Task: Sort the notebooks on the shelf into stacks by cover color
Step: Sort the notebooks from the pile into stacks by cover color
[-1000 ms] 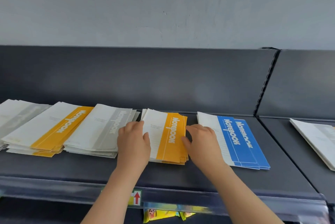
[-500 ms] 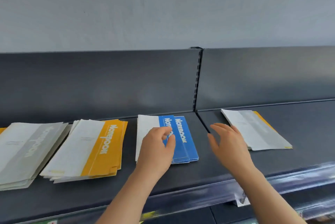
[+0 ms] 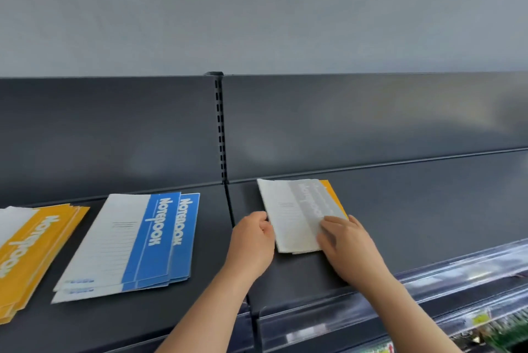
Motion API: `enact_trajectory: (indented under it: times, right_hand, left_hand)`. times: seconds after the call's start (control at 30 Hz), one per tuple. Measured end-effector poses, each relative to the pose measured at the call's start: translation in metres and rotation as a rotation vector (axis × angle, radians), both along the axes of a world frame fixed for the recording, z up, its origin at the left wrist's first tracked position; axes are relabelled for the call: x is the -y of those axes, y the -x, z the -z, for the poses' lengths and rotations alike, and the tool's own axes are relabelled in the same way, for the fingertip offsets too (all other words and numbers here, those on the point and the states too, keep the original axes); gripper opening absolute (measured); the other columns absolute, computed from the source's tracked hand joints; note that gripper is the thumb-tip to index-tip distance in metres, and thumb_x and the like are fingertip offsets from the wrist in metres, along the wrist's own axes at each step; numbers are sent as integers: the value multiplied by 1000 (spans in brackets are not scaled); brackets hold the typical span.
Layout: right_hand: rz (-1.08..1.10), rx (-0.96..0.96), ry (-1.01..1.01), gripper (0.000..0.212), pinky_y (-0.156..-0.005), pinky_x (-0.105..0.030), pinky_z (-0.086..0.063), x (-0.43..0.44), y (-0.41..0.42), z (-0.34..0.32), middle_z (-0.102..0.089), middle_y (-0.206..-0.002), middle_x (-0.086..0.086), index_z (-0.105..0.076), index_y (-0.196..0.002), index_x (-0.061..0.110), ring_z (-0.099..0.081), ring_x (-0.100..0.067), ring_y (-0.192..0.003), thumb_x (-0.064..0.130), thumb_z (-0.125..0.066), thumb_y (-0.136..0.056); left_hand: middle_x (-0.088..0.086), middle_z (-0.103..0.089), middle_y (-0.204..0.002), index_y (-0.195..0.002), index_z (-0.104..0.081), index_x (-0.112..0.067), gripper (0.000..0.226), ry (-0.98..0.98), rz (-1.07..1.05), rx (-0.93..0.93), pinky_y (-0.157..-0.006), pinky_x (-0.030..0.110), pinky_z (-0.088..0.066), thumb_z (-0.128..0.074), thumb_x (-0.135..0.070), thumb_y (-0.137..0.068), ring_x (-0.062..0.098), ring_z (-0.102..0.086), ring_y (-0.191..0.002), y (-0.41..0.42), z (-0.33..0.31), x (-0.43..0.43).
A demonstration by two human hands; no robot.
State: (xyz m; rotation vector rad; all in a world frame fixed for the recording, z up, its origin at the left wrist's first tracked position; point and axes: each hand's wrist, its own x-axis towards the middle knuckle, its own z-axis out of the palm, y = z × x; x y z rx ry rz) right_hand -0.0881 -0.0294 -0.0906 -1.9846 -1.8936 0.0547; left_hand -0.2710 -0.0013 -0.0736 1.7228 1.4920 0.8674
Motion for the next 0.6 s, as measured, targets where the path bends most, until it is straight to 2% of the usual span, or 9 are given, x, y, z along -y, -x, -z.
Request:
enact_trajectory:
  times: [0.03, 0.1, 0.17, 0.23, 0.3, 0.33, 0.4, 0.47, 0.6]
  right_hand:
    - [-59, -7, -3, 18, -111, -35, -29, 1, 0, 1, -63, -93, 6, -63, -84, 13, -57, -18, -93, 18, -47, -92]
    - [-128, -44, -29, 22, -115, -26, -21, 1, 0, 1, -65, -109, 5, -67, -98, 12, -57, -15, -105, 16, -46, -94]
    - [-120, -94, -59, 21, -110, -21, -25, 0, -3, 2, -65, -103, 2, -65, -95, 10, -56, -17, -98, 11, -44, -92]
    - [-49, -121, -104, 16, -102, -30, -36, -3, -9, 6, -59, -86, 2, -58, -81, 9, -52, -20, -80, 6, -43, -88]
    - [20, -123, -117, 19, -102, -35, -36, -4, -11, 7, -49, -74, 4, -47, -71, 12, -42, -17, -67, 4, -41, -87]
    - [17, -107, -105, 20, -105, -35, -34, -4, -11, 7, -49, -73, 5, -46, -71, 14, -41, -17, -66, 5, -39, -88]
    - [-28, -92, -87, 22, -106, -29, -32, -3, -9, 6, -59, -83, 4, -56, -83, 14, -48, -18, -77, 6, -37, -91]
    - [-60, -117, -78, 25, -100, -23, -32, -1, -8, 2, -63, -95, 3, -60, -98, 12, -50, -19, -90, 7, -36, -93]
    - [-69, -204, -86, 20, -91, -25, -40, 0, -9, 2, -63, -89, 3, -59, -94, 12, -49, -18, -87, 9, -39, -93]
  left_hand:
    - [-4, -56, -71, -83, -54, -18, 14, 5, -19, 1, -52, 16, -33, -45, -11, -93, 11, -47, -59, -5, -1, -3]
    - [-2, -65, -83, -95, -58, -14, 7, 28, -75, 23, -53, 18, -38, -55, -18, -91, 12, -58, -69, -10, -2, -8]
    - [2, -68, -88, -91, -56, -11, 11, 57, -141, 62, -61, 26, -46, -61, -18, -86, 19, -64, -78, -13, -1, -9]
    - [-2, -68, -87, -92, -59, -12, 9, 64, -185, 108, -68, 30, -50, -63, -16, -85, 17, -65, -82, -14, 0, -8]
    - [-7, -66, -87, -95, -61, -16, 9, 55, -216, 131, -67, 26, -49, -61, -14, -86, 11, -63, -82, -15, 1, -5]
    - [-9, -65, -87, -95, -60, -17, 10, 43, -231, 136, -65, 23, -48, -59, -13, -86, 8, -62, -81, -16, 1, -4]
    - [-10, -65, -87, -93, -58, -20, 11, 25, -255, 152, -64, 23, -49, -60, -13, -85, 6, -61, -79, -17, 2, -4]
    - [-13, -65, -86, -89, -57, -24, 14, 35, -258, 176, -68, 26, -51, -64, -13, -83, 6, -63, -80, -17, 2, -3]
    - [-15, -67, -91, -96, -59, -24, 19, 25, -220, 190, -73, 27, -54, -65, -10, -84, 4, -64, -83, -17, 3, -1]
